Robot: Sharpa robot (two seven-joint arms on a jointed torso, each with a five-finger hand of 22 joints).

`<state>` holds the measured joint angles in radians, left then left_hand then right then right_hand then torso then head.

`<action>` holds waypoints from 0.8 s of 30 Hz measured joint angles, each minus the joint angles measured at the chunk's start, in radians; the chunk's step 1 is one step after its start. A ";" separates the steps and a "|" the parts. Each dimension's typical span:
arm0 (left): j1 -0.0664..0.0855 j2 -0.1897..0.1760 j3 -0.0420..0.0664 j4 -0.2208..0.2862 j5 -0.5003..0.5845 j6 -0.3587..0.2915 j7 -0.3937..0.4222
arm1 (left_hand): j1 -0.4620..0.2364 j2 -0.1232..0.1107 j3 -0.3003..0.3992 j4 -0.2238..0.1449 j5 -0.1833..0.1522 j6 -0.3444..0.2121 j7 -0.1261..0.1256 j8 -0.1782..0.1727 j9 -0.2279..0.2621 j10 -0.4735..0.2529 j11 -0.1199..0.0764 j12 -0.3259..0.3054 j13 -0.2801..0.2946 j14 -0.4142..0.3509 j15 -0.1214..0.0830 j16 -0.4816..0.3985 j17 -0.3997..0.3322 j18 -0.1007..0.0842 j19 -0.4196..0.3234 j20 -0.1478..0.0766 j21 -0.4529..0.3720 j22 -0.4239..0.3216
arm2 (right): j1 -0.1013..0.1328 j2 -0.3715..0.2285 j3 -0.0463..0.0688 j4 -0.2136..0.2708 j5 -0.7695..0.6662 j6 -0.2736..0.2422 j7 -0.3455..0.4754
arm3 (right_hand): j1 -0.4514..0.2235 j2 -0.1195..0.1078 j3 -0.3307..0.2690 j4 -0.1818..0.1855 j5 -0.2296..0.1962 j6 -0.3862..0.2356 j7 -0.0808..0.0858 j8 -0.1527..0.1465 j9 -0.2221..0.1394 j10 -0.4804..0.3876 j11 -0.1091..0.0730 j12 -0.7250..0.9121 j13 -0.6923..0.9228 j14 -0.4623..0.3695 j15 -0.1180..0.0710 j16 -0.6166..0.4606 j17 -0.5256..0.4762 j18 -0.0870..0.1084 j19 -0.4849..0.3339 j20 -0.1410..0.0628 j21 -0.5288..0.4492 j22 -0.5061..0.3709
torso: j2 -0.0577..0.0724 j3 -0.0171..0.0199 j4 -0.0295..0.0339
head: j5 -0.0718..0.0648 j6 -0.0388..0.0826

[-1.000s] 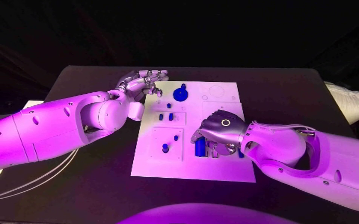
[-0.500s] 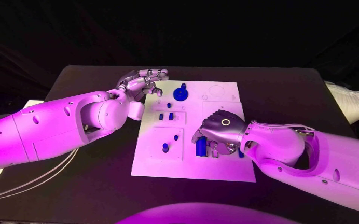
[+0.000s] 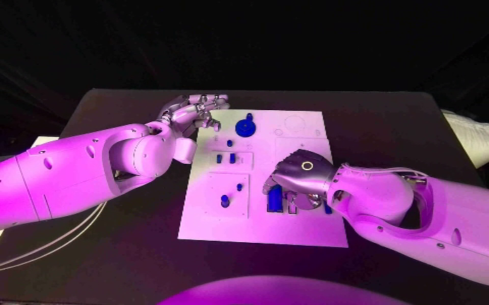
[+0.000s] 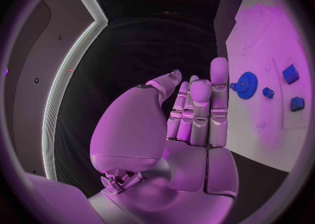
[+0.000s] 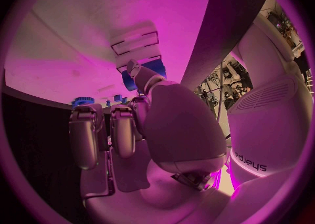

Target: Assemble the parts on the task board

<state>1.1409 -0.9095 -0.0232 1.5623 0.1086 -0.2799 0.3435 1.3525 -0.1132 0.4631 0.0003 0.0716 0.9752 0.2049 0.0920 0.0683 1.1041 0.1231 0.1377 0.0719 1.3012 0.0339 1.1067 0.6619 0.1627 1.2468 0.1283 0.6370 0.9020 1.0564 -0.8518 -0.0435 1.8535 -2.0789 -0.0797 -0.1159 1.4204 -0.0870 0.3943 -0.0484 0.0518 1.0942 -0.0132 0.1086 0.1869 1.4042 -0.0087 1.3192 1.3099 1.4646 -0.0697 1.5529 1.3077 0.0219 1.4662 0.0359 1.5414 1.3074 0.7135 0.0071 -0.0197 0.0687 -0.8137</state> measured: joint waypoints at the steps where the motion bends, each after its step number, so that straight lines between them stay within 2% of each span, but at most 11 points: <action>1: 0.000 0.000 0.000 0.000 0.000 0.000 0.000 | 0.000 0.000 0.000 0.000 0.000 0.000 0.000 0.000 0.000 0.000 0.000 0.000 0.000 0.000 0.000 0.000 0.000 0.000 0.000 0.000 0.000 0.000 | 0.000 0.001 0.000 -0.001 0.000 0.002 0.000 | -0.005 0.005 -0.001 0.000 0.000 0.000 0.000 0.000 0.000 0.000 0.000 0.000 0.000 0.000 0.000 0.000 0.000 0.000 0.000 0.000 0.000 0.000 | 0.000 -0.0001 0.0001 | 0.000 0.000; 8: 0.000 0.000 0.000 0.000 0.000 0.000 0.000 | 0.000 0.000 0.000 0.000 0.000 0.000 0.000 0.000 0.000 0.000 0.000 0.000 0.000 0.000 0.000 0.000 0.000 0.000 0.000 0.000 0.000 0.000 | -0.002 0.006 0.000 -0.008 0.006 0.020 0.000 | -0.008 0.006 -0.007 -0.001 0.000 -0.009 0.009 0.000 0.000 -0.014 0.001 -0.017 0.001 0.000 0.000 -0.006 0.000 0.000 0.000 0.000 -0.005 0.000 | 0.000 -0.0001 0.0002 | 0.000 -0.003; 11: 0.000 0.000 0.000 0.000 0.000 0.000 0.000 | 0.000 0.000 0.000 0.000 0.000 0.000 0.000 0.000 0.000 0.000 0.000 0.000 0.000 0.000 0.000 0.000 0.000 0.000 0.000 0.000 0.000 0.000 | -0.002 0.007 0.000 -0.009 0.008 0.026 0.000 | -0.008 0.006 -0.007 -0.001 0.000 -0.018 0.018 -0.002 0.000 -0.021 0.001 -0.023 0.001 0.000 0.000 -0.012 0.000 0.000 0.000 0.000 -0.009 0.000 | 0.000 -0.0001 0.0002 | 0.001 -0.003; 15: 0.000 0.000 0.000 0.000 0.000 0.000 -0.001 | 0.000 0.000 0.000 0.000 0.000 0.000 0.000 0.000 0.000 0.000 0.000 0.000 0.000 0.000 0.000 0.000 0.000 0.000 0.000 0.000 0.000 0.000 | -0.002 0.007 0.001 -0.009 0.009 0.029 0.001 | -0.008 0.006 -0.010 -0.004 0.001 -0.039 0.039 -0.039 0.006 -0.030 -0.008 -0.033 0.001 0.001 -0.001 -0.013 0.000 0.000 0.000 0.000 -0.013 0.000 | 0.000 -0.0003 0.0002 | 0.001 -0.004; 19: 0.000 0.000 0.000 0.000 0.000 0.000 -0.001 | 0.000 0.000 0.000 0.000 0.000 0.000 0.000 0.000 0.000 0.000 0.000 0.000 0.000 0.000 0.000 0.000 0.000 0.000 0.000 0.000 0.000 0.000 | -0.003 0.006 0.000 -0.009 0.010 0.031 0.001 | -0.010 0.003 -0.010 -0.004 0.001 -0.073 0.060 -0.046 -0.015 -0.040 -0.018 -0.044 0.001 0.002 -0.013 -0.017 0.000 0.000 0.000 0.000 -0.013 0.001 | 0.000 -0.0007 0.0002 | 0.001 -0.004; 22: 0.000 0.000 0.000 0.000 0.000 0.000 -0.001 | 0.000 0.000 0.000 0.000 0.000 0.000 0.000 0.000 0.000 0.000 0.000 0.000 0.000 0.000 0.000 0.000 0.000 0.000 0.000 0.000 0.000 0.000 | -0.006 0.005 -0.002 -0.009 0.010 0.030 0.000 | -0.014 -0.001 -0.015 0.002 0.000 -0.137 0.051 -0.042 -0.032 -0.043 -0.022 -0.047 -0.001 0.000 -0.018 -0.017 0.000 0.000 0.000 0.000 -0.013 0.001 | 0.000 -0.0006 0.0004 | 0.001 -0.004; 24: 0.000 0.000 0.000 0.000 0.000 0.000 -0.001 | 0.000 0.000 0.000 0.000 0.000 0.000 0.000 0.000 0.000 0.000 0.000 0.000 0.000 0.000 0.000 0.000 0.000 0.000 0.000 0.000 0.000 0.000 | -0.007 0.004 -0.003 -0.008 0.010 0.028 0.000 | -0.013 -0.002 -0.017 0.003 0.000 -0.179 0.036 -0.044 -0.043 -0.047 -0.025 -0.048 -0.001 0.003 -0.023 -0.017 0.000 0.000 0.000 0.000 -0.017 0.001 | 0.000 -0.0006 0.0004 | 0.001 -0.004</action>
<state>1.1408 -0.9099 -0.0233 1.5621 0.1086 -0.2796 0.3424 1.3525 -0.1132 0.4631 0.0003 0.0715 0.9753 0.2048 0.0919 0.0683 1.1041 0.1231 0.1377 0.0719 1.3012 0.0339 1.1067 0.6620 0.1627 1.2468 0.1283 0.6370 0.9021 1.0494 -0.8481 -0.0466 1.8459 -2.0687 -0.0515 -0.1161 1.4072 -0.0890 0.3774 -0.0458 0.0523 0.9155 0.0231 0.0650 0.1442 1.3575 -0.0336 1.2713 1.3088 1.4672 -0.0925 1.5357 1.3074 0.0219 1.4662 0.0359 1.5240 1.3081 0.7130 0.0065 -0.0193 0.0697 -0.8177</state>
